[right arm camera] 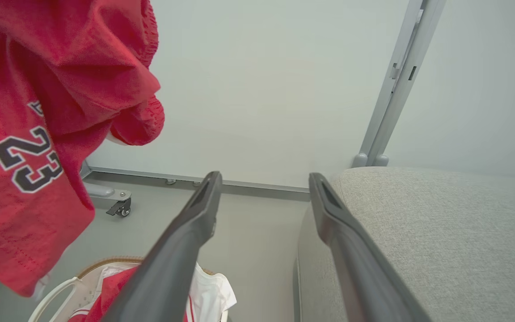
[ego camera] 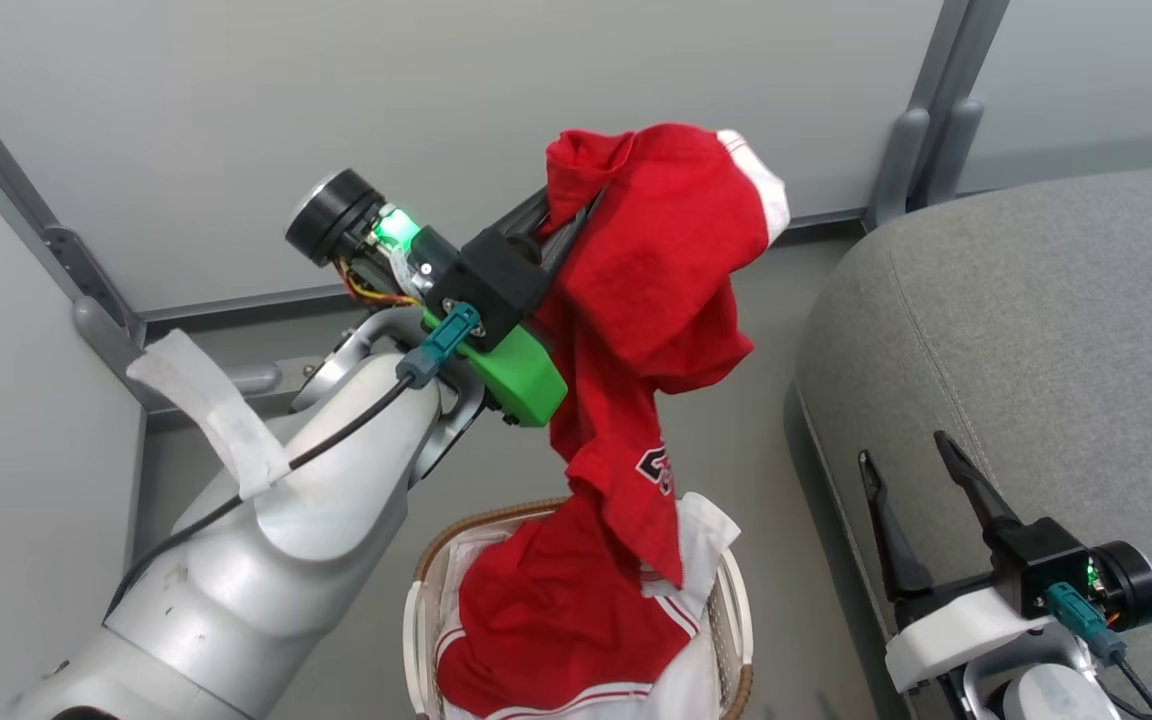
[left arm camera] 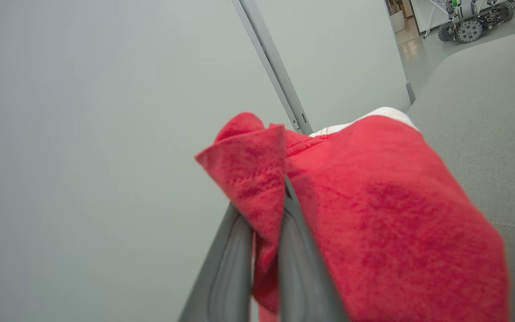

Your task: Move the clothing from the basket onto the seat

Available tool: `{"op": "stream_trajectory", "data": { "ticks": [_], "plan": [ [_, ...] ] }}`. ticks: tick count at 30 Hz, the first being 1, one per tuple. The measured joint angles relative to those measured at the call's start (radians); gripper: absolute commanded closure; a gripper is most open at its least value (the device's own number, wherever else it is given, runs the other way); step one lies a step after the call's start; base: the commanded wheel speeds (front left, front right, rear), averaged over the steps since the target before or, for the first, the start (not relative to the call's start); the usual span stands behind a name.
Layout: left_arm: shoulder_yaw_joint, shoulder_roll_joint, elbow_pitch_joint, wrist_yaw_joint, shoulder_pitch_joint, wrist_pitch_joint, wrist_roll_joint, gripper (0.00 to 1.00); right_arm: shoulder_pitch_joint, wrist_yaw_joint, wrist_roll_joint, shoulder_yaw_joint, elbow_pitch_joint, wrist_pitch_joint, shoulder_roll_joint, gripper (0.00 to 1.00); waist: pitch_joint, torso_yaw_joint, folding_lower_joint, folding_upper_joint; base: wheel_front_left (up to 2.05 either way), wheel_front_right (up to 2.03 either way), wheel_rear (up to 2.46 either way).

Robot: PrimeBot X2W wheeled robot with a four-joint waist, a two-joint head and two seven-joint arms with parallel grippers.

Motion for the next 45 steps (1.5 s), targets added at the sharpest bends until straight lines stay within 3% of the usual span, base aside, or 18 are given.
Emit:
{"op": "stream_trajectory", "data": {
  "ticks": [13, 26, 34, 45],
  "plan": [
    [-0.036, -0.048, 0.001, 0.0, -0.155, 0.0, 0.002, 1.0, -0.036, 0.0, 0.001, 0.16, 0.001, 0.0, 0.0, 0.0, -0.07, 0.038, 0.0, 0.0, 0.0, 0.0, 0.0],
    [-0.078, -0.093, 0.116, -0.001, -0.228, -0.001, -0.025, 1.0, -0.138, 0.0, 0.113, 0.437, 0.012, 0.0, 0.001, 0.0, -0.081, 0.063, 0.0, 0.0, 0.0, 0.0, 0.0],
    [-0.126, -0.115, 0.142, -0.001, -0.251, -0.001, -0.063, 1.0, -0.251, 0.0, 0.134, 0.419, 0.059, 0.0, 0.0, 0.0, -0.084, 0.082, 0.0, 0.0, 0.0, 0.0, 0.0],
    [-0.214, -0.118, 0.091, 0.017, -0.253, 0.0, -0.152, 1.0, -0.371, 0.0, 0.146, 0.411, 0.22, -0.001, 0.0, 0.0, -0.086, 0.107, 0.0, 0.0, 0.0, 0.0, 0.0]
  ]
}}
